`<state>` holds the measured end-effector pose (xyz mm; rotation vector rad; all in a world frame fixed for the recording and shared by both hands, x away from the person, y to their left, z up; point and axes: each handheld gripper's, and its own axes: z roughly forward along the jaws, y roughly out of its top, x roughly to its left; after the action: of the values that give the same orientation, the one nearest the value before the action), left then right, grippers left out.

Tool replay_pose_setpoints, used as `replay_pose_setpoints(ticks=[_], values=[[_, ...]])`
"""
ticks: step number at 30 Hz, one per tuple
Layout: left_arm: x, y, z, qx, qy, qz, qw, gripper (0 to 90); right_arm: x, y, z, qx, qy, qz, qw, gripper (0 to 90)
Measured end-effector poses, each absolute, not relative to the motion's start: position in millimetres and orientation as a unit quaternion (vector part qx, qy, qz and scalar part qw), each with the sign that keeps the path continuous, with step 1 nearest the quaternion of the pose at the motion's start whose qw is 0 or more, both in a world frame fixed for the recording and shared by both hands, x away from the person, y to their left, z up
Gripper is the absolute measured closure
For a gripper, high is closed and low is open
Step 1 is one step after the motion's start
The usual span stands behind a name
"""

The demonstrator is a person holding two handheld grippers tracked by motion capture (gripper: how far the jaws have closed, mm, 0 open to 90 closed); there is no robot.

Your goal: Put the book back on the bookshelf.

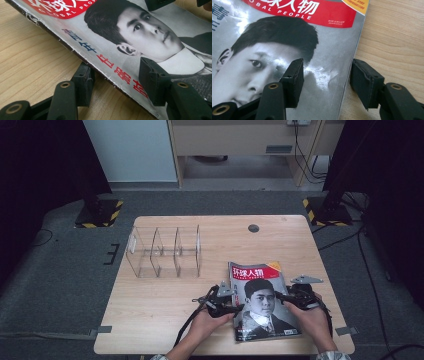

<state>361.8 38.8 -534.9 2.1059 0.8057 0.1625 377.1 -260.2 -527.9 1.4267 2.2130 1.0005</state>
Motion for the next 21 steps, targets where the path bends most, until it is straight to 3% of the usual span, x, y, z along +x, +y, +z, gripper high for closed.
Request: replay_pose_setpoints(ticks=[11,21], values=[[364.5,46.4,-533.4,0.837,0.337,0.049,0.428,50.5,372.2,-258.1,-526.3,0.484,0.783,0.354,0.166,58.9],[366.4,52.6,-530.5,0.833,0.347,0.038,0.429,58.3,369.5,-248.4,-525.0,0.463,0.797,0.35,0.17,64.3]])
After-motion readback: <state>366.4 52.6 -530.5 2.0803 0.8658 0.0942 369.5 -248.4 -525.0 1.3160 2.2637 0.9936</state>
